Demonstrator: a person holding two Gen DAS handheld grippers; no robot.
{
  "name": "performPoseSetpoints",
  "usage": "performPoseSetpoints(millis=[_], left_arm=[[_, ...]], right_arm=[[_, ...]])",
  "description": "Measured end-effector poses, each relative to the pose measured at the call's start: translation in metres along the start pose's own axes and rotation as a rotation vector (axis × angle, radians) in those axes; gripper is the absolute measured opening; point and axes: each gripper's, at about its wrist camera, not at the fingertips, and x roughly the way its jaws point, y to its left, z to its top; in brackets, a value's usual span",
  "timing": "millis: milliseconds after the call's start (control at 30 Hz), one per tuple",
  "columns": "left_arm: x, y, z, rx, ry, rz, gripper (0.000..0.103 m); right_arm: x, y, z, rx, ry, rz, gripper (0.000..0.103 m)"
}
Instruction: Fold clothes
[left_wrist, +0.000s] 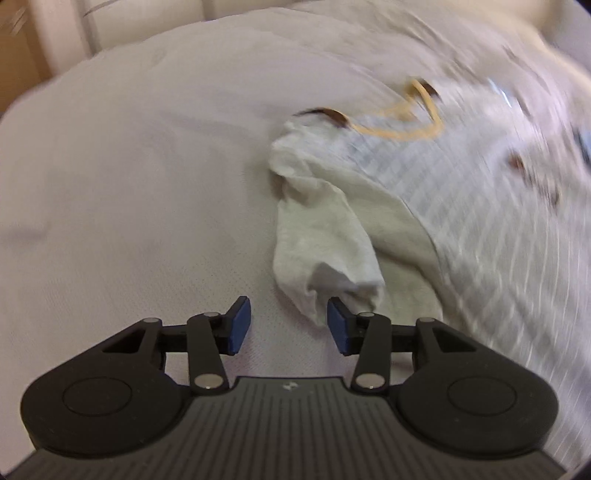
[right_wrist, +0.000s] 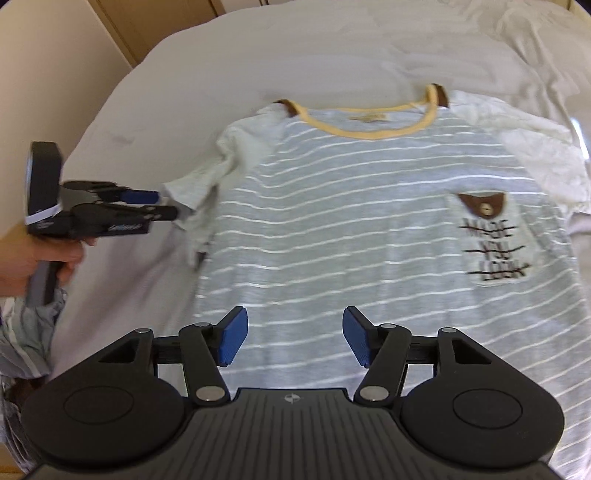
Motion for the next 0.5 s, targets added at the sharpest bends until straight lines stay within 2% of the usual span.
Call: performPoseSetpoints(millis=[67,100,133,167,300,400,500], left_arm=[[0.006,0.011,0.002,-0.139,-0.019,0.004,0.040],[0.008,0.015,0.004,-0.189,-0.027,0.013,0.028],[0.005,0.021,0.007,-0.212,-0.051,0.028,0.010],[0.000,0.027,0.010,-0.227,-0.080,0.046,0.002],[-0.023,0.065,0.031,-0.294,-0.186,0.107,0.000],[-0.024,0.092,0.042,-0.309,-0.177,0.119,0.000],[-0.018,0.105,0.035,-0.336,-0.131,0.109,0.001]], right_arm=[[0.006,0.008,0.001,-0.004,0.004,0.000,0.063],[0.007,0.011,0.003,-0.007,0.004,-0.003,0.063],[0.009,0.013,0.004,-0.010,0.004,-0.007,0.063],[0.010,0.015,0.005,-0.013,0.004,-0.010,0.063],[0.010,0.013,0.010,-0.017,-0.004,-0.028,0.063],[0.011,0.010,0.011,-0.008,-0.003,-0.037,0.063],[0.013,0.006,0.012,0.001,-0.003,-0.045,0.063]])
